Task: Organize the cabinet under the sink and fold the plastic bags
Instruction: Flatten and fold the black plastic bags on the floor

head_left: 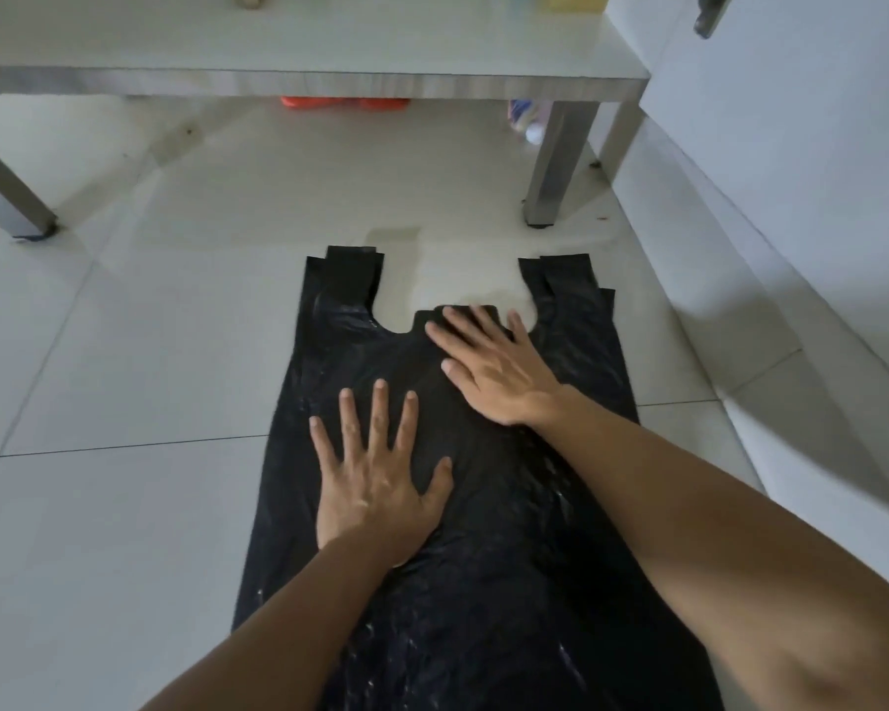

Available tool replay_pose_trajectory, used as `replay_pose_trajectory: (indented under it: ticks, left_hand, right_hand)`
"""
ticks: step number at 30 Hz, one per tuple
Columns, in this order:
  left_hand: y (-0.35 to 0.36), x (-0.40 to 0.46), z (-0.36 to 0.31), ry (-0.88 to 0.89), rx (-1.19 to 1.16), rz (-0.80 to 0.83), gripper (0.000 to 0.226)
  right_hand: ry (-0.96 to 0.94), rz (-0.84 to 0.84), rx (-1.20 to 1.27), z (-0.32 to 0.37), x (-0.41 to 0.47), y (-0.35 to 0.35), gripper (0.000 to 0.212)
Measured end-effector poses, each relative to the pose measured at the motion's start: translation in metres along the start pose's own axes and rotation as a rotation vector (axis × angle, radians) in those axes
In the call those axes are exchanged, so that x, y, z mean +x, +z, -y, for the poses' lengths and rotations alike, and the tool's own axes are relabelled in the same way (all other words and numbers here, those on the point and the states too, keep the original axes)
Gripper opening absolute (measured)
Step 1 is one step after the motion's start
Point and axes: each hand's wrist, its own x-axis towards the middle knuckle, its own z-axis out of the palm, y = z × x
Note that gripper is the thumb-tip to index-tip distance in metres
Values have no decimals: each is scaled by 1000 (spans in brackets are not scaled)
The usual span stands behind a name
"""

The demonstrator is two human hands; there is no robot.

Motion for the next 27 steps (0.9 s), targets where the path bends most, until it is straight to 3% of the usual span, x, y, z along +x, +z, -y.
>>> replay_pose_trajectory:
  ticks: [2, 6, 12, 15, 18, 23, 27]
  left_hand:
    - [3, 0, 1, -1, -2, -12, 79]
    - [3, -2, -2, 2, -21, -12, 79]
    - [3, 1, -1, 4, 17, 1, 80]
    - [4, 0, -1, 8, -7, -11, 80]
    - [3, 1, -2, 5, -2, -5, 81]
    - [1, 3, -1, 7, 27, 36, 78]
    - [-11, 0, 5, 36, -249, 30, 80]
  right_hand:
    - [163, -58, 10, -23, 1, -7, 54]
    - [166, -256, 70, -36, -52, -6, 59]
    - [482, 58, 98, -86, -55, 0, 72]
    - [580, 15, 162, -93, -48, -16, 73]
    - [535, -113, 157, -59, -76, -20, 72]
    - [458, 52, 128, 2, -134, 2, 72]
    - [329, -1, 59, 42, -158, 5, 69]
